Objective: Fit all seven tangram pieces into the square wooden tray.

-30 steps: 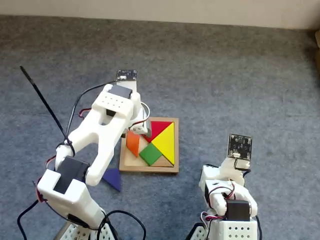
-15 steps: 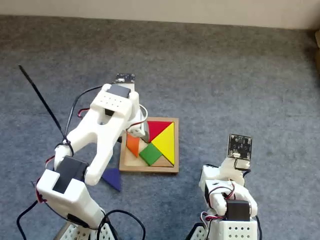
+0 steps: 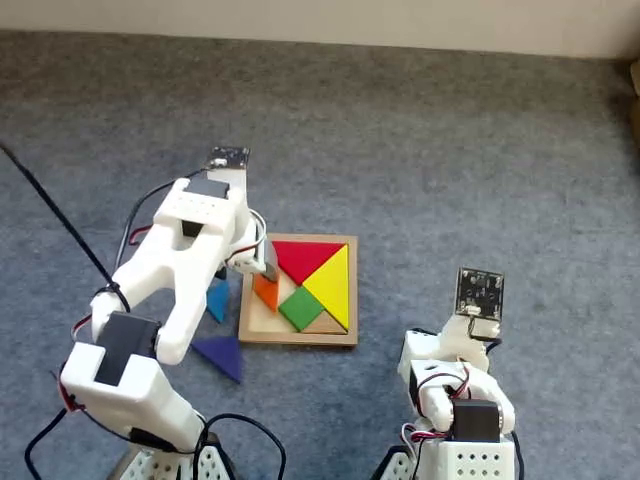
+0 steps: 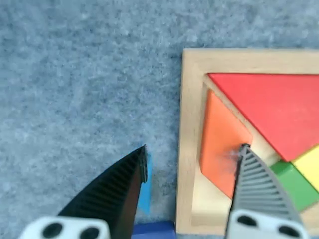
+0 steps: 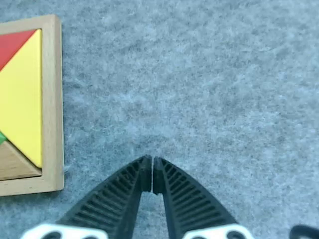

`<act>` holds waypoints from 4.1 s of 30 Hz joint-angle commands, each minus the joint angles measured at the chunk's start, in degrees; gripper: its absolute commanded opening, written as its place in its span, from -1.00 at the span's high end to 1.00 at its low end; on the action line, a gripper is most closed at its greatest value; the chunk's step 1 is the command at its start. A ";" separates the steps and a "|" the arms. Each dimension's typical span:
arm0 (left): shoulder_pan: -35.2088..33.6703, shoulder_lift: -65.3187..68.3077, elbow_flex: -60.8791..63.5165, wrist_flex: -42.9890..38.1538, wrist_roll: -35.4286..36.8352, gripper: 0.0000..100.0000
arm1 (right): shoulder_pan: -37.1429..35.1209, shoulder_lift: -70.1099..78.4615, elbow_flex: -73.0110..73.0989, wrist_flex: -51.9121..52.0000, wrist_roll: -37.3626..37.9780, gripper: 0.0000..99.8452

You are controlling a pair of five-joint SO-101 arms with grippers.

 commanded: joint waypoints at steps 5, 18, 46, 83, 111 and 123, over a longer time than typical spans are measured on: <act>-1.10 3.30 -3.91 -1.05 -0.70 0.51 | 0.57 -0.84 6.81 0.22 -0.44 0.95; -3.38 8.92 -15.96 5.10 -0.53 0.51 | 0.57 -0.75 6.81 0.22 -0.44 0.95; -10.95 -28.09 23.08 -4.48 -17.14 0.51 | 0.57 -0.75 6.81 0.22 -0.44 0.95; -8.75 -12.35 17.36 -10.20 -18.11 0.69 | 0.57 -0.66 6.81 0.22 -0.44 0.95; -8.22 -7.43 12.00 -8.44 -21.80 0.69 | 0.57 -0.66 6.81 0.22 -0.44 0.95; -7.78 -8.13 11.82 -12.22 -29.01 0.85 | 0.57 -0.66 6.81 0.22 -0.44 0.95</act>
